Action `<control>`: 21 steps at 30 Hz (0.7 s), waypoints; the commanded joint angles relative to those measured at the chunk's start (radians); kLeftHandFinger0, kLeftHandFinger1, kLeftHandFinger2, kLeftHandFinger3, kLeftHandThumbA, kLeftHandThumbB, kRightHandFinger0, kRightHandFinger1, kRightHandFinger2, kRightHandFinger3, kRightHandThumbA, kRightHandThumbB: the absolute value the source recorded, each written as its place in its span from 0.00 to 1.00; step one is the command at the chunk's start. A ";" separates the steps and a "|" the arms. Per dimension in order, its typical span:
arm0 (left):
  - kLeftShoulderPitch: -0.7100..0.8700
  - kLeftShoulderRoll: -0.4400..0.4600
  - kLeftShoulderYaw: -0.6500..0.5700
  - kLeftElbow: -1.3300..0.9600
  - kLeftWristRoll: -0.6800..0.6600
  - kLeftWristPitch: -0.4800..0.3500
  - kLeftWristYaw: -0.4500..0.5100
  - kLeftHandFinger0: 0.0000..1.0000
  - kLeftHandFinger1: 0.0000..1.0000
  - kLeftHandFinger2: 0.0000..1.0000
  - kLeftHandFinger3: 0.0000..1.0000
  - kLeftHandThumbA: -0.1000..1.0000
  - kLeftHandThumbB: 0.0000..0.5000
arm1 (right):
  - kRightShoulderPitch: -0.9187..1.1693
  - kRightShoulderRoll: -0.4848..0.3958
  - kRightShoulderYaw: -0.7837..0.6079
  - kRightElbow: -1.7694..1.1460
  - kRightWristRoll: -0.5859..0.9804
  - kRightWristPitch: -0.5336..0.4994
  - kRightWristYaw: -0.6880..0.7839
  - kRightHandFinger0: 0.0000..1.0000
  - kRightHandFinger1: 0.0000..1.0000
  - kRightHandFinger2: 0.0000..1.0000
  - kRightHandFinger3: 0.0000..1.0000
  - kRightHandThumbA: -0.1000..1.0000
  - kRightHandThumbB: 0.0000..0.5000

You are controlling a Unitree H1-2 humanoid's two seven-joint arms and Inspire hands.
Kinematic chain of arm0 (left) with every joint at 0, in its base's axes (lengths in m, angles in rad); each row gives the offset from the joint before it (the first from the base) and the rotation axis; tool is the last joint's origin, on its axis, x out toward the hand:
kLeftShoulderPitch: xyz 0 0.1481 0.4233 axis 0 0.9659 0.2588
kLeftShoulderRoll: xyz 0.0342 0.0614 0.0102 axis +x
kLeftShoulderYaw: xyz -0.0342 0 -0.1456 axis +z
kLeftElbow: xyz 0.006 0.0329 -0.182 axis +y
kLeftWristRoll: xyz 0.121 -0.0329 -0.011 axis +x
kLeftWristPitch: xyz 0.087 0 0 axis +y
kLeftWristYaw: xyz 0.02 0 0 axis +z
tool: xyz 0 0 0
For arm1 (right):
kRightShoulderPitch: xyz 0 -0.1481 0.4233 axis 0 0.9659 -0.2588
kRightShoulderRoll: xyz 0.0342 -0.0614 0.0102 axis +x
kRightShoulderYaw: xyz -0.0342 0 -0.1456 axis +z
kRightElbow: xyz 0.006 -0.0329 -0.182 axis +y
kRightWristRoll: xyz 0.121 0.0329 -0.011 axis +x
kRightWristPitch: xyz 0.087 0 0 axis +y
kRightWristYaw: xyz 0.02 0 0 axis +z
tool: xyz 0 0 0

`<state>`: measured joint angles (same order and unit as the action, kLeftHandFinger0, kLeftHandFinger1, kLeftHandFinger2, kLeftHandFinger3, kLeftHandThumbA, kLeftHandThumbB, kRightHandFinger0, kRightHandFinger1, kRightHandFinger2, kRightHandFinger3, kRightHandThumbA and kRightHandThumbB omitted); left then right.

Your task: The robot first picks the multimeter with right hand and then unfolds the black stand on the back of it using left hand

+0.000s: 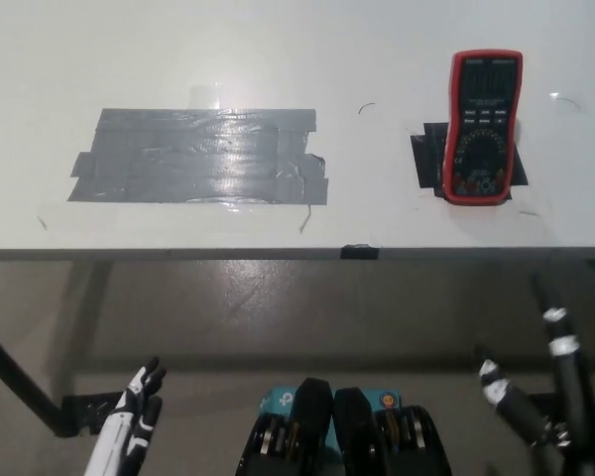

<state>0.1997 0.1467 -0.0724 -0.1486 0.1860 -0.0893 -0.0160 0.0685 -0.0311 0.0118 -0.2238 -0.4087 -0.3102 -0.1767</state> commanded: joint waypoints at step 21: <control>0.088 -0.035 -0.054 -0.083 0.073 -0.077 0.009 1.00 1.00 1.00 1.00 0.97 0.20 | -0.744 -0.016 -0.143 0.350 -0.172 0.458 -0.101 1.00 1.00 1.00 1.00 0.83 0.85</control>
<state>0.2723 0.1092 -0.1204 -0.2214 0.2418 -0.1136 -0.0159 -0.5668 -0.0217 -0.1062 0.0291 -0.5831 0.0670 -0.2165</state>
